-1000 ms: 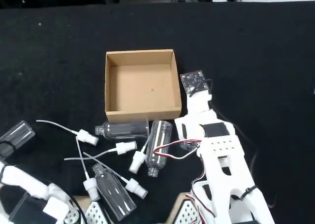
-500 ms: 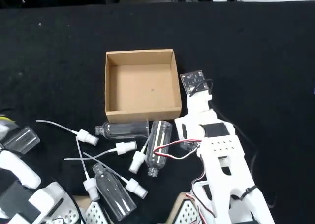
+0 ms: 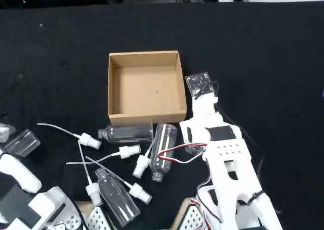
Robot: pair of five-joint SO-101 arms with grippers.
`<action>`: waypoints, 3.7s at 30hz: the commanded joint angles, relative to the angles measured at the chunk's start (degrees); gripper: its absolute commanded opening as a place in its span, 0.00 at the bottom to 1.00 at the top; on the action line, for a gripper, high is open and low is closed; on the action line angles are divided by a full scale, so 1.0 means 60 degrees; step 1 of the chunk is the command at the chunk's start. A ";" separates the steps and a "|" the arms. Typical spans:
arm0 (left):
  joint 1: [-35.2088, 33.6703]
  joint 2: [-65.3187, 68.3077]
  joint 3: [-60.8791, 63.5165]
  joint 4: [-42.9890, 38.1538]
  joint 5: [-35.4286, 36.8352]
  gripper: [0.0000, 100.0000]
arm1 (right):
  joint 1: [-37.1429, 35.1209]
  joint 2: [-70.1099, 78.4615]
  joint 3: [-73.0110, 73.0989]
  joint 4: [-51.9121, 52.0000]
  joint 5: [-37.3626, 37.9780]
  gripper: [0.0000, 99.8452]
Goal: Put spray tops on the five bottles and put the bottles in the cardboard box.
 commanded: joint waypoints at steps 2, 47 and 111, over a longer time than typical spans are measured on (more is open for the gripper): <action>-0.0081 -0.0073 0.1194 -0.1436 0.0161 0.29 | 0.0205 -0.0374 -0.0066 -0.0205 0.0015 0.29; -0.0154 -0.0073 0.0227 0.0674 -1.2220 0.29 | 0.0234 -0.0388 -0.0051 -0.0161 -0.0015 0.29; -0.2952 0.2183 -0.0418 -0.2711 -1.9443 0.29 | 0.0205 -0.0403 0.0051 -0.0176 0.0000 0.29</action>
